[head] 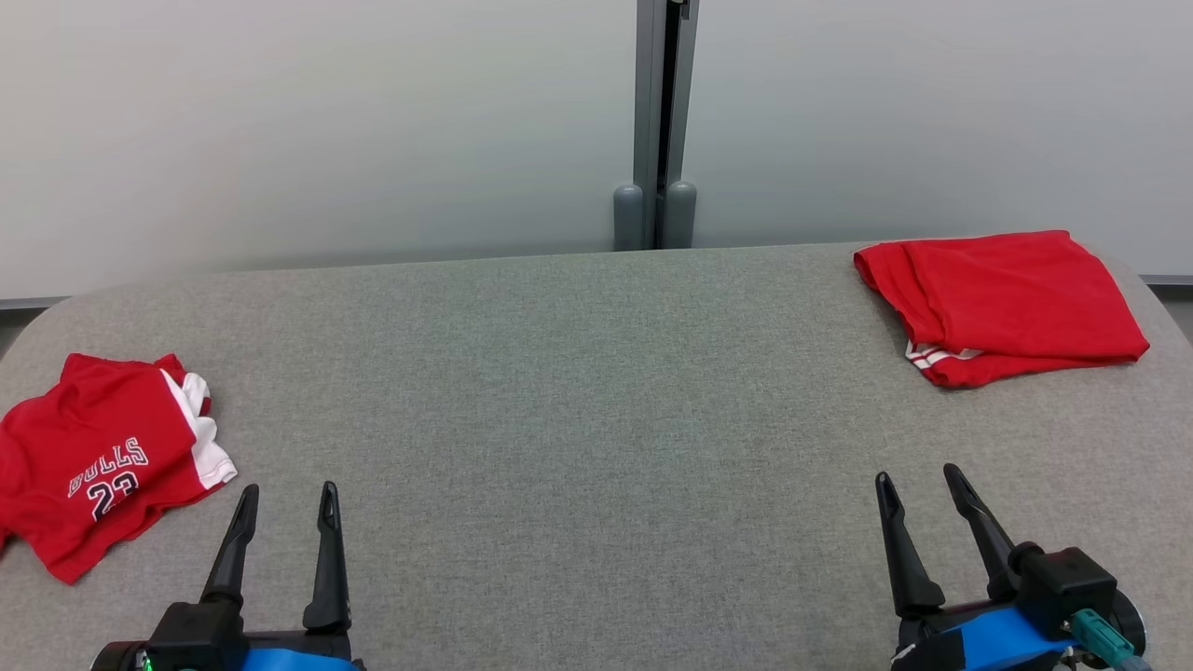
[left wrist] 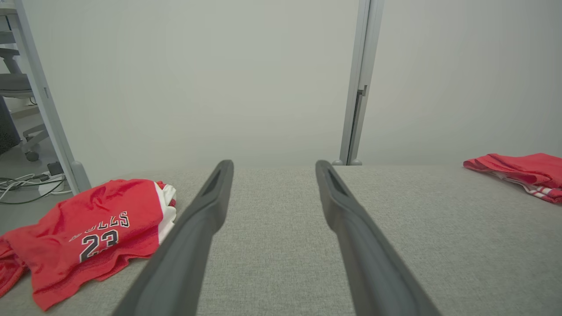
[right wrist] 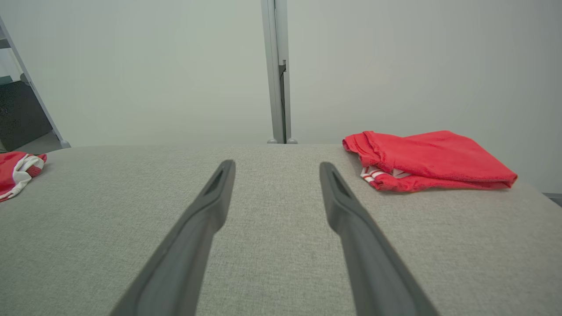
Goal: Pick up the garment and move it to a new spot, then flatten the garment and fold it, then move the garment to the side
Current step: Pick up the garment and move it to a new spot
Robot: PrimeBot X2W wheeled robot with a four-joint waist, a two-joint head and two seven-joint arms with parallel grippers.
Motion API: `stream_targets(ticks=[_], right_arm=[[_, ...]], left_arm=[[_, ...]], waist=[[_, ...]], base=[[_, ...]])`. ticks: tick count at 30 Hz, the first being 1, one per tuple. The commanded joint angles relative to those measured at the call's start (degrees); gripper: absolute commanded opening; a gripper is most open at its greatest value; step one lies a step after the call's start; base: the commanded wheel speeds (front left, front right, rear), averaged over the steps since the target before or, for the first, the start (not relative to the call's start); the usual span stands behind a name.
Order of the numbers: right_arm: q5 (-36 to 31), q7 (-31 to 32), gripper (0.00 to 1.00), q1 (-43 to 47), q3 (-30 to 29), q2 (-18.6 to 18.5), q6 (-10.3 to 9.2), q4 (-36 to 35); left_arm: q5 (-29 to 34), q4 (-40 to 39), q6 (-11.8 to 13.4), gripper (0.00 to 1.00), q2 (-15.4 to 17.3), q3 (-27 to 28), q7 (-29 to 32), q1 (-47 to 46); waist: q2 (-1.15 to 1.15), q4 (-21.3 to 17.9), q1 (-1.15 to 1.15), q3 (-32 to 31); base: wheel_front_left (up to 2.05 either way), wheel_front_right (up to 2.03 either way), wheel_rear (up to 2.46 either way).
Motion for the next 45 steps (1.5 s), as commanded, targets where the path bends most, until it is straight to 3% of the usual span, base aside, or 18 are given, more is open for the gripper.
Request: stream_targets(ticks=[1, 24, 45], right_arm=[[0.4, -0.2, 1.0, 0.7, 0.0, 0.1, 0.01, -0.4], [1.4, -0.2, 1.0, 0.1, 0.6, 0.1, 0.01, 1.0], [3.0, -0.2, 1.0, 0.2, 1.2, 0.1, 0.01, 1.9]], left_arm=[[0.3, 0.1, -0.1, 1.0, 0.0, 0.1, -0.1, 0.0], [0.8, 0.8, 0.1, 1.0, 0.3, 2.0, -0.1, -0.1], [0.6, 0.9, 1.2, 1.0, 2.0, 4.1, -0.1, -0.7]], waist=[[0.0, 0.0, 0.0, 0.0], [0.0, 1.9, 0.0, -0.5], [0.0, 15.3, 0.0, -0.5]], base=[[0.0, 0.0, 0.0], [0.0, 0.0, 0.0], [0.0, 0.0, 0.0]])
